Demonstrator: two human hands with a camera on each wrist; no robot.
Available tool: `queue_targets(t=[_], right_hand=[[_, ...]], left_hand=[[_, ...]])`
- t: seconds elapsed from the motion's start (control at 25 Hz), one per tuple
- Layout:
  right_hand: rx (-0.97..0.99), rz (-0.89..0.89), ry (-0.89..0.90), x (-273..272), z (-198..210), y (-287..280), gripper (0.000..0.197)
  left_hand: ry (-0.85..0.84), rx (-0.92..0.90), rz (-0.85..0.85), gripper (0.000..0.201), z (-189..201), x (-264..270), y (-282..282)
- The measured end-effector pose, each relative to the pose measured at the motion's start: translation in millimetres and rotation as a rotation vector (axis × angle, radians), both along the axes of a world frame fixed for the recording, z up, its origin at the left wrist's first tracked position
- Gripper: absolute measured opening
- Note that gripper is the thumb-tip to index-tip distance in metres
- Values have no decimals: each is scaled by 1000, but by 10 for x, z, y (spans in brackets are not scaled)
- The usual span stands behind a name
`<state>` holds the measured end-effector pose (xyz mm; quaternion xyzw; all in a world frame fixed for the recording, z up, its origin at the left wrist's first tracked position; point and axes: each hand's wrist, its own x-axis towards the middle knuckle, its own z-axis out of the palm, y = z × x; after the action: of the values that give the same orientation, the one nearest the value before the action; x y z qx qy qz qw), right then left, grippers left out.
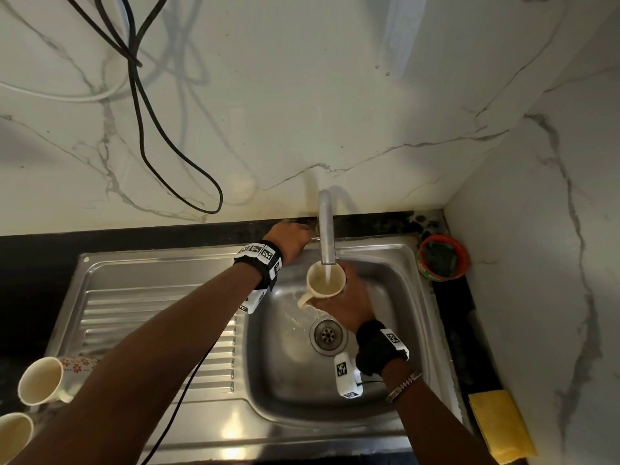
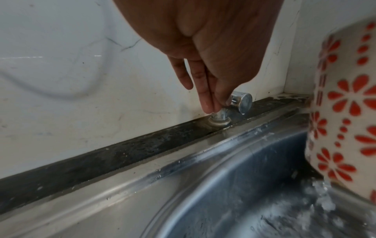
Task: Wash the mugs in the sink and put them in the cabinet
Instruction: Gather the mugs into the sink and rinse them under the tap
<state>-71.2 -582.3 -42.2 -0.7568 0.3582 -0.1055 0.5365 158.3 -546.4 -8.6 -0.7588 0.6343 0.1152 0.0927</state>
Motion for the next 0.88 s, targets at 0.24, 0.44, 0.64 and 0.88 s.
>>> queue_targets(t=[0.24, 0.44, 0.64, 0.88], right_hand=[[-128, 124, -129, 19, 291, -150, 79], [-148, 124, -78, -13, 295, -264, 77], [-152, 183, -88, -81, 228, -224, 78], [-85, 191, -29, -70, 209, -178, 80]], left_hand=[[-104, 5, 3, 33, -37, 0, -5], [-130, 19, -54, 36, 76, -45, -72], [-97, 17, -16, 17, 131, -98, -312], [-34, -88, -13, 12, 40, -79, -259]])
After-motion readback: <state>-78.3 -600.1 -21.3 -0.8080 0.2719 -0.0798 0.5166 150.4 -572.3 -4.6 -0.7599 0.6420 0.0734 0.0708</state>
